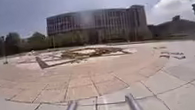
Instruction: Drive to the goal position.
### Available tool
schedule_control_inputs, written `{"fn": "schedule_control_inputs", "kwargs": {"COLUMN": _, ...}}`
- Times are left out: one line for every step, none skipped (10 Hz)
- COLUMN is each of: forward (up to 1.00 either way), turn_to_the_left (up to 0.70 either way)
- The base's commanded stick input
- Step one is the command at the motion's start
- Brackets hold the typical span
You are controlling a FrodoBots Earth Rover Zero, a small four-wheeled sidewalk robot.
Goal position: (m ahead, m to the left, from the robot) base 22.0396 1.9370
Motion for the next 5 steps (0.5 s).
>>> {"fn": "schedule_control_inputs", "kwargs": {"forward": 0.7, "turn_to_the_left": -0.32}}
{"fn": "schedule_control_inputs", "kwargs": {"forward": 0.7, "turn_to_the_left": -0.32}}
{"fn": "schedule_control_inputs", "kwargs": {"forward": 0.7, "turn_to_the_left": -0.17}}
{"fn": "schedule_control_inputs", "kwargs": {"forward": 0.7, "turn_to_the_left": 0.03}}
{"fn": "schedule_control_inputs", "kwargs": {"forward": 0.7, "turn_to_the_left": 0.03}}
